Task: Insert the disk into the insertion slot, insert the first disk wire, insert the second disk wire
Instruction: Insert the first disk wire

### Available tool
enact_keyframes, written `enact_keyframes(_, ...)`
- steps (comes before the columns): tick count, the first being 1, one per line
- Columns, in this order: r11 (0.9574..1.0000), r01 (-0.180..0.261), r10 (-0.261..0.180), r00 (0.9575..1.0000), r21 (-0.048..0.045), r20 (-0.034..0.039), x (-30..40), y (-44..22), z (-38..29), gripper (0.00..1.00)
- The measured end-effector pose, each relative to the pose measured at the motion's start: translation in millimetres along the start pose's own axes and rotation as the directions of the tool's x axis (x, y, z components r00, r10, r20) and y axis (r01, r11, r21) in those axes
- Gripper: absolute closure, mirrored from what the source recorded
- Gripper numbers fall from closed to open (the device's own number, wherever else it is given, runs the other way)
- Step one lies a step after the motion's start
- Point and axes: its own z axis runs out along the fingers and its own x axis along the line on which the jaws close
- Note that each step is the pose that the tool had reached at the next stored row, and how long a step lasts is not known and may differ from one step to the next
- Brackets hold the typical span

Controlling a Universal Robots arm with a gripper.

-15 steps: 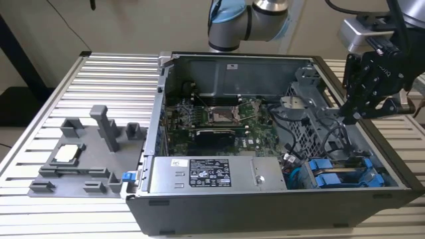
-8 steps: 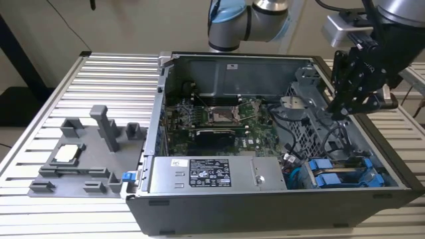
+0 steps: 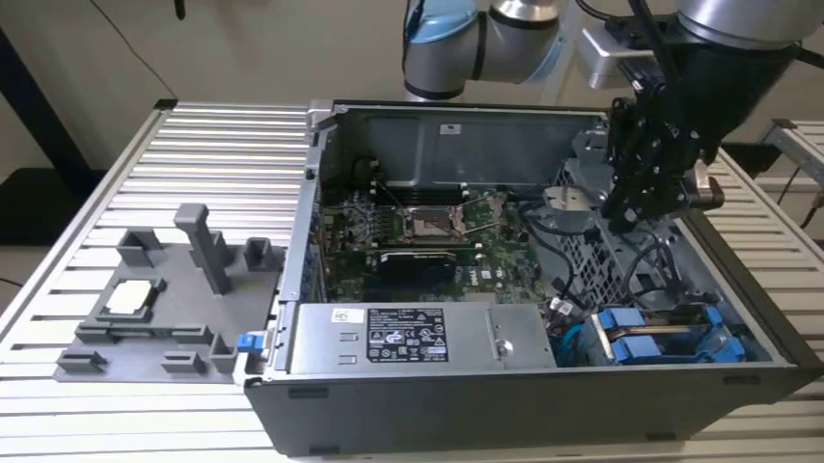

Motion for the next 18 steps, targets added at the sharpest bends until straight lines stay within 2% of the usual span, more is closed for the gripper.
enact_keyframes(3, 1.0000, 0.006, -0.006, 0.9998, -0.0005, -0.0207, -0.2, 4.5, 0.7, 0.73)
enact_keyframes(6, 0.9999, 0.012, -0.012, 0.9993, -0.0007, -0.0340, -1.2, 9.4, 2.5, 0.73)
enact_keyframes(11, 0.9994, 0.036, -0.036, 0.9983, -0.0016, -0.0451, -3.5, 14.1, 6.1, 0.73)
enact_keyframes(16, 0.9985, 0.054, -0.055, 0.9967, -0.0029, -0.0602, -5.4, 19.4, 8.7, 0.73)
enact_keyframes(18, 0.9981, 0.061, -0.061, 0.9963, -0.0006, -0.0608, -6.0, 21.5, 9.9, 0.73)
